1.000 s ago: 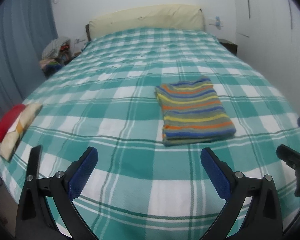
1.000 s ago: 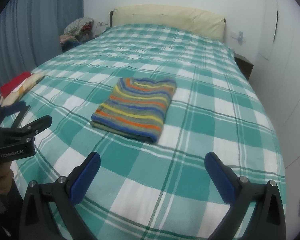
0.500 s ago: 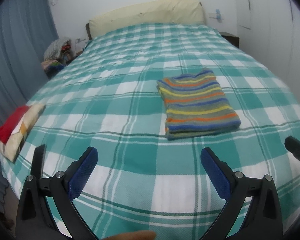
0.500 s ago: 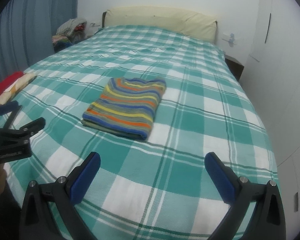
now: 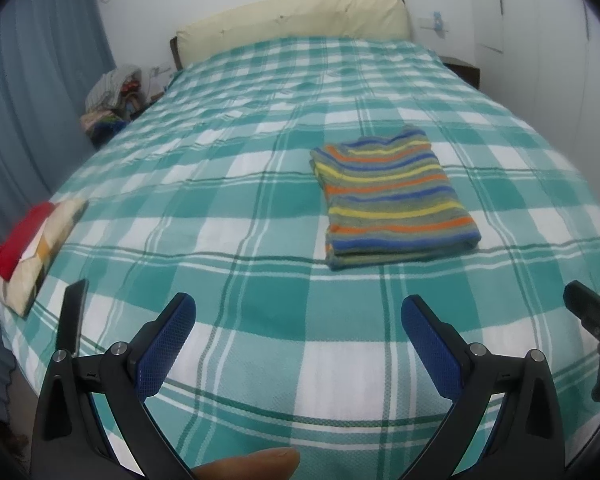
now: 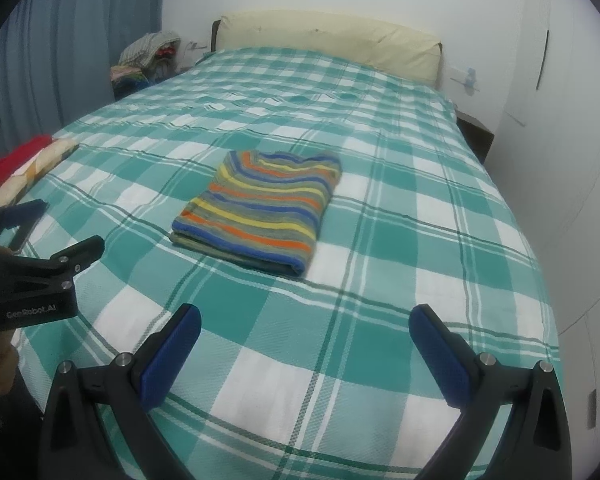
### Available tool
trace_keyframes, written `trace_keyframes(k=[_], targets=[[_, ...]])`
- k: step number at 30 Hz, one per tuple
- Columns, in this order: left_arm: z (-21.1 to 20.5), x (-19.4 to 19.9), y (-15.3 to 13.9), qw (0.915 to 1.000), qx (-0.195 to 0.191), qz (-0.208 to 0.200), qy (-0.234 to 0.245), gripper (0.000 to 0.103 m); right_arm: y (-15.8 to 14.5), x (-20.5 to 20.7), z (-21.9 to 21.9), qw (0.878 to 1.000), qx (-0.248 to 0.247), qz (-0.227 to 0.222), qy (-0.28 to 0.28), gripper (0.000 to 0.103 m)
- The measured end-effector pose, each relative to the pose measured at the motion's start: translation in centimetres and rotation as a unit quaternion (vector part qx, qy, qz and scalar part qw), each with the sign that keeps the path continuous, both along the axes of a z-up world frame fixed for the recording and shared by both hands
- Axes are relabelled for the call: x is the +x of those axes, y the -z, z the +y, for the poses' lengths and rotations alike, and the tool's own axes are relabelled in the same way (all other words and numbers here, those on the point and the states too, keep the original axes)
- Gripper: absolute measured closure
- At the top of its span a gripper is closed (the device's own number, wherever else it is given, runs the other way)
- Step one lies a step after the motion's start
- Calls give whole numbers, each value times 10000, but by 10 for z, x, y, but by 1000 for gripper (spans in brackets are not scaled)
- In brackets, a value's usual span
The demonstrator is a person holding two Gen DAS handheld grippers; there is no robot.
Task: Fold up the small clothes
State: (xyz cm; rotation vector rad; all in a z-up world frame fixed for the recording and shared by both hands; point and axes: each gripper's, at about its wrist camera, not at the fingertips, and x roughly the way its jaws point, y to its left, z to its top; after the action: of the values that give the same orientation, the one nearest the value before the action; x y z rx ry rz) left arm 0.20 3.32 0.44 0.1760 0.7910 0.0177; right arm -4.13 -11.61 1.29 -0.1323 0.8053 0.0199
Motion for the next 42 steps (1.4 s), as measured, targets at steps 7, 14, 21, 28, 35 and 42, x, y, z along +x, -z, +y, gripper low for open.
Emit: trace_keyframes(k=[7,14,21,28,35,42], targets=[[-6,-2,1,9999,-7,72,82,0,-1,-1,2,9999,120,-15,15,1],[-10,-2,3,9999,48,121,71,0,-2,-3,6,10000,40,-20,69,1],[-8,-2,4,10000,-24,90,34,0,-3,-3,5,9999,15,-27,112,1],[-6,-4,0,9999,-101,19,57,0,-2,-3,4,9999,10,-22,114,1],[-10,-5,-1,10000,23,-38,34,0,-3,-5,-1,9998,17,-37,173,1],[-9,-6,-2,10000,-60,-31,43,0,-3,-4,-3,9998,44,-35,183,1]])
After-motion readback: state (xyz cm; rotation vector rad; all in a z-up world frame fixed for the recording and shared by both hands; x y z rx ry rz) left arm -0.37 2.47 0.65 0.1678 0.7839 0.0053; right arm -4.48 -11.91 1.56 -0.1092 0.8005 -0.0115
